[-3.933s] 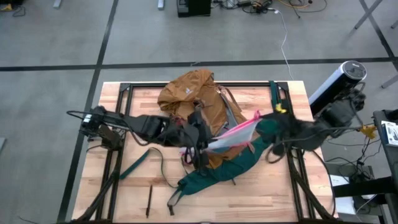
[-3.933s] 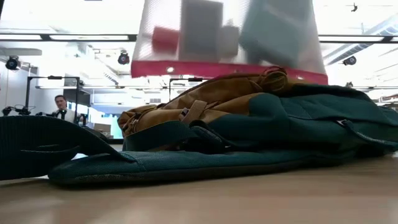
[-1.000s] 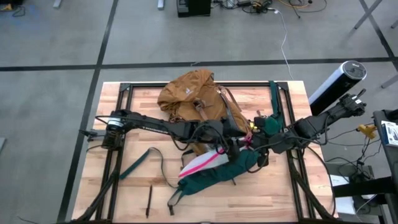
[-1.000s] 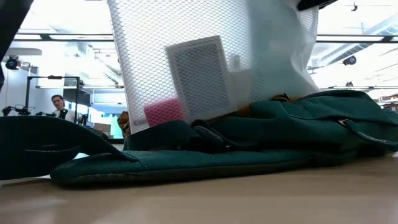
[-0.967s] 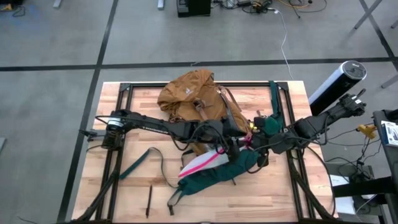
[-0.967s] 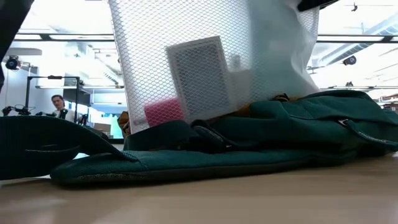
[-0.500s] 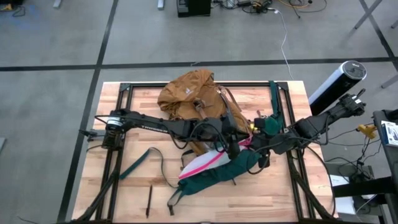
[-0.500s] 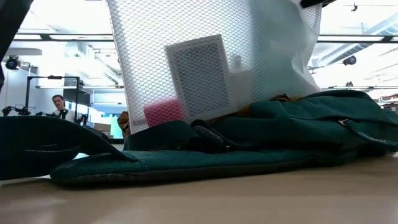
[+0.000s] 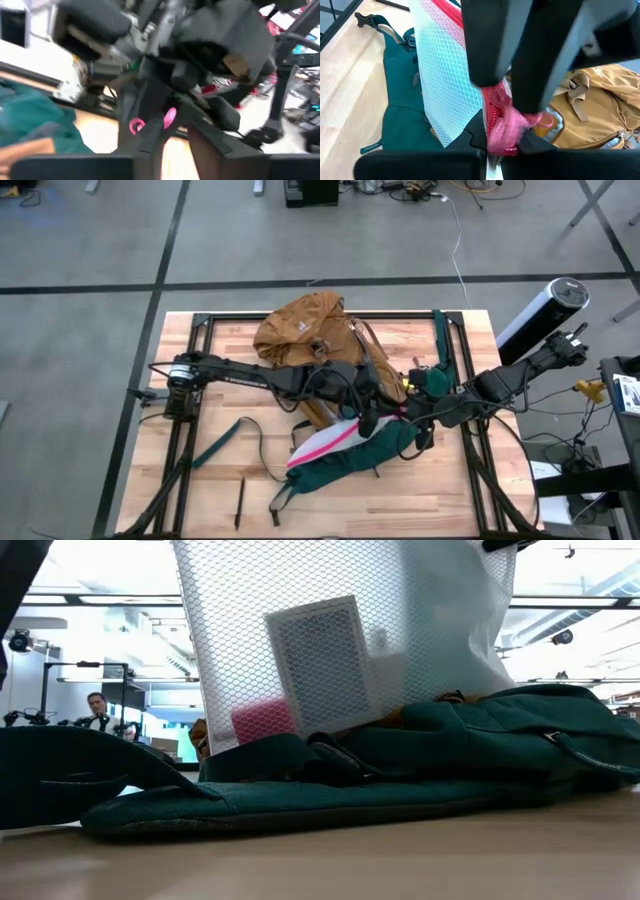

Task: Unpack backpack
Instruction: Open the pink zip bag

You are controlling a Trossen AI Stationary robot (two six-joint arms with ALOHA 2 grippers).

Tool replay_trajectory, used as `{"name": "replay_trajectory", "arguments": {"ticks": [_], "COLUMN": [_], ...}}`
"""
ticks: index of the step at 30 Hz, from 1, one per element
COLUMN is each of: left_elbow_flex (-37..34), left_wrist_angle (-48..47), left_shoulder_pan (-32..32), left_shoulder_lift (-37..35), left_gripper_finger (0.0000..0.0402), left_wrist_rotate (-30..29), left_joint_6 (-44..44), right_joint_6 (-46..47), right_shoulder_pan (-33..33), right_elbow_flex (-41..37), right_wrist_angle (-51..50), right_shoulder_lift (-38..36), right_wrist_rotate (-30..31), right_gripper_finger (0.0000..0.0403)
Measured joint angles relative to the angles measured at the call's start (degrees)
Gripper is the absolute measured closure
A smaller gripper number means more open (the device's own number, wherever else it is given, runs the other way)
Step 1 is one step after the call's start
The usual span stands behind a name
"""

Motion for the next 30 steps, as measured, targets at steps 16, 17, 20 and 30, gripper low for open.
{"name": "replay_trajectory", "arguments": {"ticks": [16, 17, 20, 30], "left_elbow_flex": [-0.07, -0.07, -0.07, -0.07], "left_wrist_angle": [-4.88, -4.60, -3.18, -0.50], "left_shoulder_pan": [1.54, 1.58, 1.53, 1.50], "left_shoulder_lift": [-0.65, -0.41, 0.34, 1.39], "left_gripper_finger": [0.0156, 0.0155, 0.0161, 0.0311], "left_wrist_rotate": [-0.05, -0.09, 0.02, 1.50], "left_joint_6": [2.88, 2.82, 2.41, 2.32], "right_joint_6": [0.50, 0.50, 0.37, -0.04], "right_shoulder_pan": [0.00, 0.00, 0.00, 0.00], "right_elbow_flex": [0.02, 0.02, 0.02, 0.00], "right_wrist_angle": [-0.01, -0.03, -0.02, 0.01], "right_shoulder_lift": [-0.02, -0.02, -0.02, -0.02], "right_wrist_rotate": [0.02, 0.02, 0.04, 0.03], "right_gripper_finger": [0.0398, 0.0398, 0.0398, 0.0398]}}
